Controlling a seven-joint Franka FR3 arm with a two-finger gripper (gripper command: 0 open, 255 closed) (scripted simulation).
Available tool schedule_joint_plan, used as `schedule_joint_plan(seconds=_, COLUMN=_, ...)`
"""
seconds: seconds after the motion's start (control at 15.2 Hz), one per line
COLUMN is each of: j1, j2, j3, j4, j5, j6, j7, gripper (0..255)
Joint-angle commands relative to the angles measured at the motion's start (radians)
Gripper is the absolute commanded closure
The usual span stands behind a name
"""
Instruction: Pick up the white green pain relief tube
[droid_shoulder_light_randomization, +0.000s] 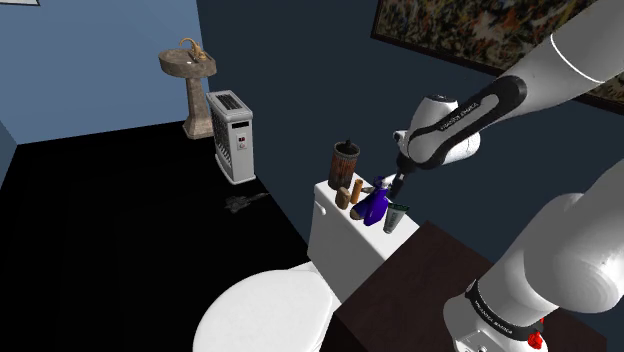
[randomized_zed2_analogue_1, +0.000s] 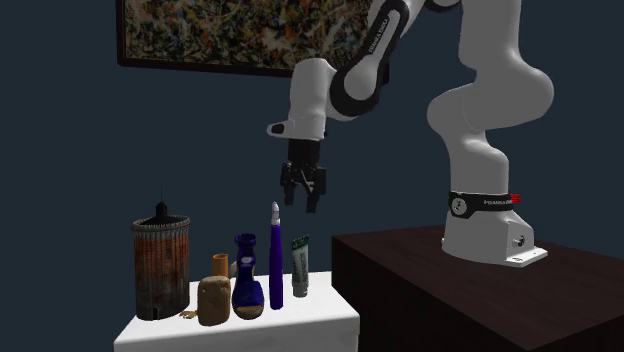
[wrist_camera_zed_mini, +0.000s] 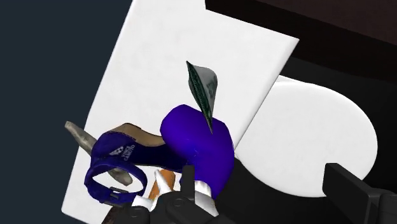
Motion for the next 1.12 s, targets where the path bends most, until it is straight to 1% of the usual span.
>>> schedule_joint_plan(seconds=0.0, j1=0.028, j2=0.109, j3=-0.033, j4=0.025, j5=0.113, j6=0.076, j7=-0.123, gripper=0)
schedule_joint_plan(seconds=0.07, j1=0.035, j2=0.165, j3=-0.032, j4=0.039, j5=0.198, j6=0.109, j7=-0.201, gripper=0)
schedule_joint_plan(seconds=0.13, j1=0.029, j2=0.221, j3=-0.015, j4=0.057, j5=0.296, j6=0.137, j7=-0.289, gripper=0)
schedule_joint_plan(seconds=0.2, j1=0.004, j2=0.275, j3=0.022, j4=0.077, j5=0.392, j6=0.161, j7=-0.376, gripper=0)
schedule_joint_plan(seconds=0.26, j1=-0.038, j2=0.322, j3=0.07, j4=0.098, j5=0.465, j6=0.181, j7=-0.446, gripper=0)
schedule_joint_plan(seconds=0.73, j1=-0.176, j2=0.444, j3=0.24, j4=0.132, j5=0.611, j6=0.273, j7=-0.56, gripper=0)
schedule_joint_plan(seconds=0.79, j1=-0.187, j2=0.454, j3=0.254, j4=0.135, j5=0.62, j6=0.28, j7=-0.567, gripper=0)
schedule_joint_plan(seconds=0.92, j1=-0.188, j2=0.454, j3=0.254, j4=0.135, j5=0.619, j6=0.28, j7=-0.566, gripper=0)
schedule_joint_plan(seconds=0.99, j1=-0.187, j2=0.455, j3=0.254, j4=0.136, j5=0.619, j6=0.28, j7=-0.565, gripper=255)
schedule_joint_plan(seconds=1.06, j1=-0.187, j2=0.455, j3=0.254, j4=0.137, j5=0.618, j6=0.28, j7=-0.565, gripper=255)
